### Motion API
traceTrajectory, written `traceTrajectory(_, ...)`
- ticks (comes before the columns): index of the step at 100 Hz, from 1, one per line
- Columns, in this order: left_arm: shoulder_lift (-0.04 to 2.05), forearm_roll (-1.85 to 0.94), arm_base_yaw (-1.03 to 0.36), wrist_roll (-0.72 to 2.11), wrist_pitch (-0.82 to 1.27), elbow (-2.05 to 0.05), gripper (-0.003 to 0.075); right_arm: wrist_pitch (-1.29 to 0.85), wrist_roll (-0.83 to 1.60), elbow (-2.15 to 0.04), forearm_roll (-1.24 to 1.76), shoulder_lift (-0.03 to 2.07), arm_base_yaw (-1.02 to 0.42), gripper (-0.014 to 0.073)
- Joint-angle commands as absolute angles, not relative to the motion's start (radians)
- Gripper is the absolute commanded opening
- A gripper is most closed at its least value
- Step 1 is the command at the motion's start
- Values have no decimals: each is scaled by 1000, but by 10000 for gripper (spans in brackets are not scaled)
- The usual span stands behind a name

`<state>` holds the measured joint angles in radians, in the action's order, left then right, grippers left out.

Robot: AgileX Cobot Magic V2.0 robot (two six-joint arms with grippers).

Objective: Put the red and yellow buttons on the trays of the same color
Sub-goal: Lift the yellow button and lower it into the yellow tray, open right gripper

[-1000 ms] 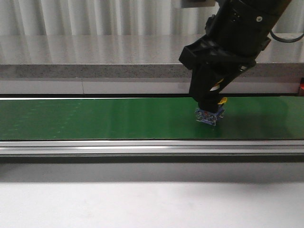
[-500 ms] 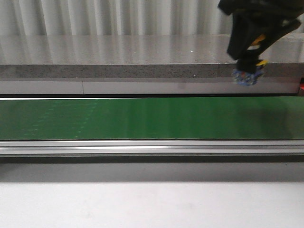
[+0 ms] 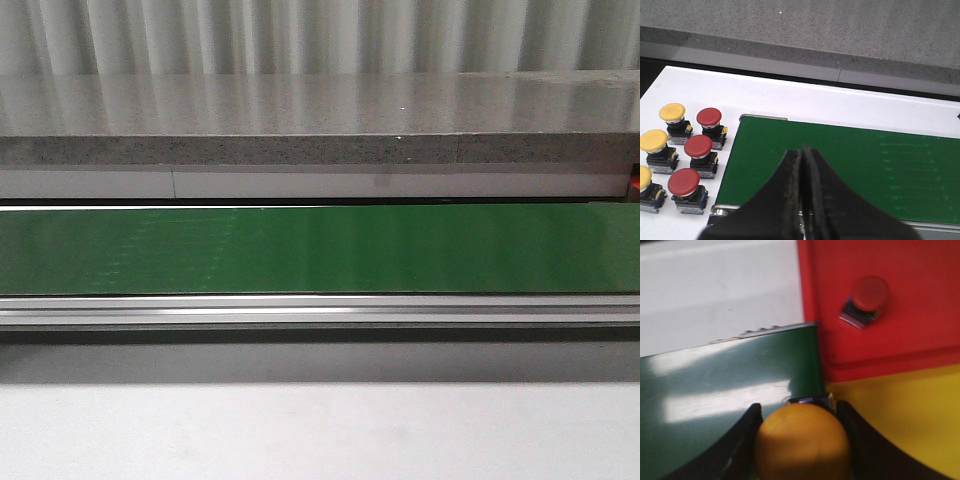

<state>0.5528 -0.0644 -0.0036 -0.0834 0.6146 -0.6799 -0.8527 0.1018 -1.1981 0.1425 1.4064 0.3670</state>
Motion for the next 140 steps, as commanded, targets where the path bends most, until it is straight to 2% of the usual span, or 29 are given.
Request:
traceTrajectory(1,554,-75,-10,-87,540,-706,-20,-753,73,-1179,143,1369,447,193)
traceTrajectory(16,554,-75,-10,-87,540,-706,-20,-616,15,-1070,143,1393,538,193)
traceTrajectory(31,554,-75,-10,-87,540,-706,-20,-514,-13,-999,143,1450,558,193)
traceTrajectory(82,554,-75,-10,-87,540,-706,-20,-510,-14,-994,128,1627,558,200)
traceTrajectory(91,554,-75,-10,-87,540,-706,-20,-516,-14,-994,122,1635,558,246)
traceTrajectory(108,554,-75,-10,-87,540,-706,-20,-515,-14,-994,119,1631,558,474)
traceTrajectory(115,554,-75,-10,-87,540,-706,-20,-512,-14,-995,119,1631,558,542)
traceTrajectory(140,554,-75,-10,-87,540,-706,-20,-505,-14,-1001,119,1550,558,560)
